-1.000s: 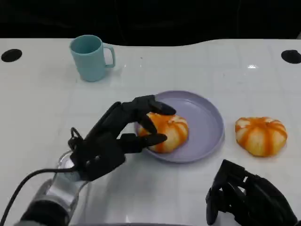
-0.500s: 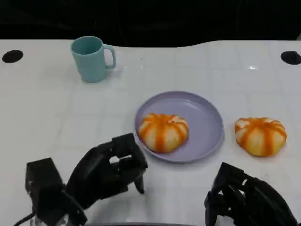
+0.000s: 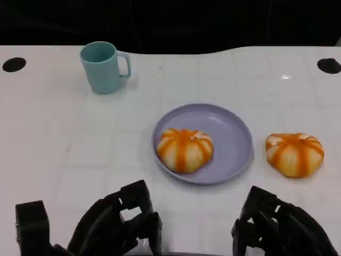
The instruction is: Grasp the bread from the table and place it into the plate.
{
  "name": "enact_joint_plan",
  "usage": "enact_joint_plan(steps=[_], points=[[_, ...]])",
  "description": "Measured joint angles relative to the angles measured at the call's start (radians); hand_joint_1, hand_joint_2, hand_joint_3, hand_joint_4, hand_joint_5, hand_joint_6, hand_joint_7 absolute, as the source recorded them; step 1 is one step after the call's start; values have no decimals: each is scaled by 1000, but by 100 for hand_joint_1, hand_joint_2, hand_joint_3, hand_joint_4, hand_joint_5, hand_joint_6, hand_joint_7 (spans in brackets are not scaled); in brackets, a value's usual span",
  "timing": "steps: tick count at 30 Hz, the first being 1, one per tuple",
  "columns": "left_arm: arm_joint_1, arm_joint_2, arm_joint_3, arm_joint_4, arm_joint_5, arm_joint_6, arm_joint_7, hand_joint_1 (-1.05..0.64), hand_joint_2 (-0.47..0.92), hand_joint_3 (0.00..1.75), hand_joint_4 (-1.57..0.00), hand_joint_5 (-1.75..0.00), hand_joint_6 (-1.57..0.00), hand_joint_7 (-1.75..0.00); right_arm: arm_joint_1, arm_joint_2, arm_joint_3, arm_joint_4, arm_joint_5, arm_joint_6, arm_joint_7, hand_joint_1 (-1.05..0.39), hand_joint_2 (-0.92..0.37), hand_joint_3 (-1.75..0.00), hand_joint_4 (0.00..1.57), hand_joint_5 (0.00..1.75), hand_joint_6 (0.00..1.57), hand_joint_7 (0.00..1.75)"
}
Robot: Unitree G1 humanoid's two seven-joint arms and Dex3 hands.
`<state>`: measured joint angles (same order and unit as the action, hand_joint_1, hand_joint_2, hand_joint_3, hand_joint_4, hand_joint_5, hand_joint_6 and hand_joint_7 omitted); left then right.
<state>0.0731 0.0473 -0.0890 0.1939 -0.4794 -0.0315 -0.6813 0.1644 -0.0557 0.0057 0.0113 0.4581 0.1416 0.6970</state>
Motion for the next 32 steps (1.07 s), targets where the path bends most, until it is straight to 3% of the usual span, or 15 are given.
enact_joint_plan(steps=[11,32], points=[[0,-25,19,-13,-42,127,-21,-68,92,20,-88,-175,-63,-175,-2,-17,-9,5,3,0,4,-53,-92,-42,58,175,41,159],[-15,-39,44,26,-23,107,-40,-67,92,20,-86,-175,-62,-175,-19,-17,-20,52,9,-15,15,-54,-92,-39,59,175,43,162]])
